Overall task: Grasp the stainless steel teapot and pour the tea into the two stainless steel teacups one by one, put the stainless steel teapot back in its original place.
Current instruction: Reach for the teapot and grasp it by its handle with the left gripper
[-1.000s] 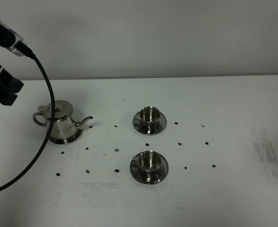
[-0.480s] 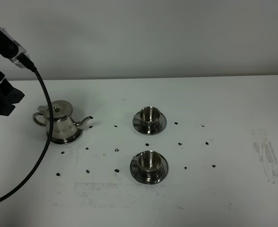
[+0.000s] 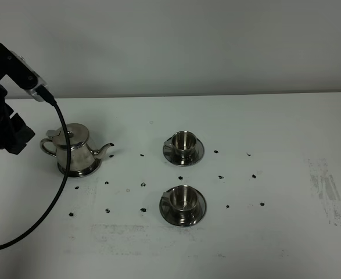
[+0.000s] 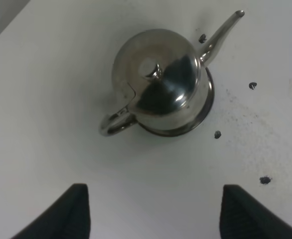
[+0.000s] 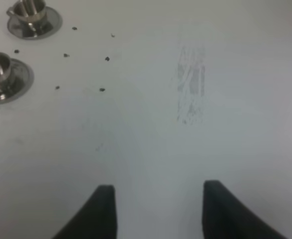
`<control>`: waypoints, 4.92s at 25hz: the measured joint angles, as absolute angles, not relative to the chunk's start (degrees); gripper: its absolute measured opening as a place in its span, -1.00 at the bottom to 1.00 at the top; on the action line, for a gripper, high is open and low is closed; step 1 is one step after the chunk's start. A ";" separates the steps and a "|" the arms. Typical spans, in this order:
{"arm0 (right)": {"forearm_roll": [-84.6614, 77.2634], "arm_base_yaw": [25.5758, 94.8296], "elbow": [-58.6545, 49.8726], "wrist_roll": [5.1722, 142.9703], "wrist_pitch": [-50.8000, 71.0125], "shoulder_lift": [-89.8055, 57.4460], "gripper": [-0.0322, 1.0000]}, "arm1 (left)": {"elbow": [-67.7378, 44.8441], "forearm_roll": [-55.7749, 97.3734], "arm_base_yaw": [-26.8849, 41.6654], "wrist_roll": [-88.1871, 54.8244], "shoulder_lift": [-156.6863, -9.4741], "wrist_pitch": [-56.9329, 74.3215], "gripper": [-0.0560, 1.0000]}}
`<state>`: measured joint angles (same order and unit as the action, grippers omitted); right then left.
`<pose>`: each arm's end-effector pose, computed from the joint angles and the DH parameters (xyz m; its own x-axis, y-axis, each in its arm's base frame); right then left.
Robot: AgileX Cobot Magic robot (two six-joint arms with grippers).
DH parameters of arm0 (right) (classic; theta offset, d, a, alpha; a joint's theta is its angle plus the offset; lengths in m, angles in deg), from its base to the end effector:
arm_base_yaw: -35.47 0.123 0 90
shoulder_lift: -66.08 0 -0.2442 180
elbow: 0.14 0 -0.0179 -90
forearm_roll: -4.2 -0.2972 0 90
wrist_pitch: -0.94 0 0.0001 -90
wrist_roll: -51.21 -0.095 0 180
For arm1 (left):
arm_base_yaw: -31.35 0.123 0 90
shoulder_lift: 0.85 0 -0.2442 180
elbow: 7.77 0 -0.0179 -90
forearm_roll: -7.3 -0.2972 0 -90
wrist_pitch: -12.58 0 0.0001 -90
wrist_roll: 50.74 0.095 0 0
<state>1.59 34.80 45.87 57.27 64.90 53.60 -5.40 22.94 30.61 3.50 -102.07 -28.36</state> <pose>0.0857 0.0029 0.2954 -0.5323 -0.0794 -0.8429 -0.0687 0.9964 -0.0504 0.3959 -0.0219 0.2349 -0.5149 0.6691 -0.5359 0.6279 0.7200 0.2957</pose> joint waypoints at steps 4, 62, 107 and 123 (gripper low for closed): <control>1.54 34.80 45.94 57.17 64.90 53.60 -0.29 | -5.40 20.55 30.61 3.97 -102.53 -26.86 0.19; 0.91 24.62 46.00 57.09 64.88 57.39 -0.53 | -30.92 21.30 33.13 13.15 -121.95 -42.50 0.18; 0.86 24.58 46.00 57.05 64.88 57.39 -0.53 | -49.30 19.21 33.92 31.10 -139.37 -46.76 -0.01; 0.86 24.58 46.00 57.05 64.88 57.39 -0.53 | -38.11 26.34 34.03 30.28 -139.43 -33.05 -0.01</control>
<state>0.86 24.58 46.00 57.05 64.88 57.39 -38.11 26.34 34.03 30.28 -139.43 -33.05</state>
